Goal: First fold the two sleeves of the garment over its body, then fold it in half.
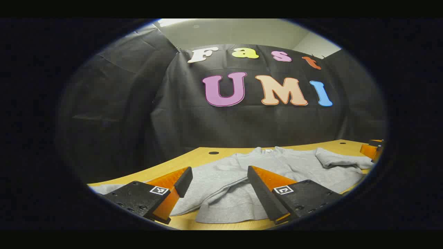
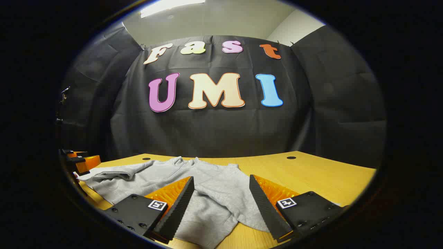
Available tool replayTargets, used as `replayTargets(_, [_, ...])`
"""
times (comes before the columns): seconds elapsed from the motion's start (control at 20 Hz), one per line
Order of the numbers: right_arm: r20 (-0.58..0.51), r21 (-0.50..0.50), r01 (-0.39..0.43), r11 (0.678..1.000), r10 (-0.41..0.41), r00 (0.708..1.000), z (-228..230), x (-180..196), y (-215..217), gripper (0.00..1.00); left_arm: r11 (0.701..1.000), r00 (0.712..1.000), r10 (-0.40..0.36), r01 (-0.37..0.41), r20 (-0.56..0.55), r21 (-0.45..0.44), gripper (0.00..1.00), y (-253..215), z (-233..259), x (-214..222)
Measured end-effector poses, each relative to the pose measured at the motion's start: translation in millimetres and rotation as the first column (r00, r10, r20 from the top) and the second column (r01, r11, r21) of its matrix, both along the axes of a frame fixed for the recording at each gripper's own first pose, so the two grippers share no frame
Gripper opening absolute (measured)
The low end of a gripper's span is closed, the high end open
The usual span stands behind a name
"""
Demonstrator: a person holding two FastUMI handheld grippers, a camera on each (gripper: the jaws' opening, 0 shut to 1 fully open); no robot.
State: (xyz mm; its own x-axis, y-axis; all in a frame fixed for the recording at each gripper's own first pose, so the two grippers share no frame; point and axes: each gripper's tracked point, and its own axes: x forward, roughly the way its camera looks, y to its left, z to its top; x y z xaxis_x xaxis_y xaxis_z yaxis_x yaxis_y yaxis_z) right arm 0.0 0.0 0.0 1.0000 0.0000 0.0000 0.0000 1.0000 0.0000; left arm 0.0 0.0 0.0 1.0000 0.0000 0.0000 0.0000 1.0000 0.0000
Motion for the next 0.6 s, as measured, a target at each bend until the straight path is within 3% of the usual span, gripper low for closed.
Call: replayTargets(0.6, [0.0, 0.0, -0.001, 1.0, 0.001, 1.0, -0.7, -0.4, -0.7, 0.99, 1.0, 1.0, 0.001, -0.001, -0.002, -0.001, 0.94, -0.1, -0.2, 0.1])
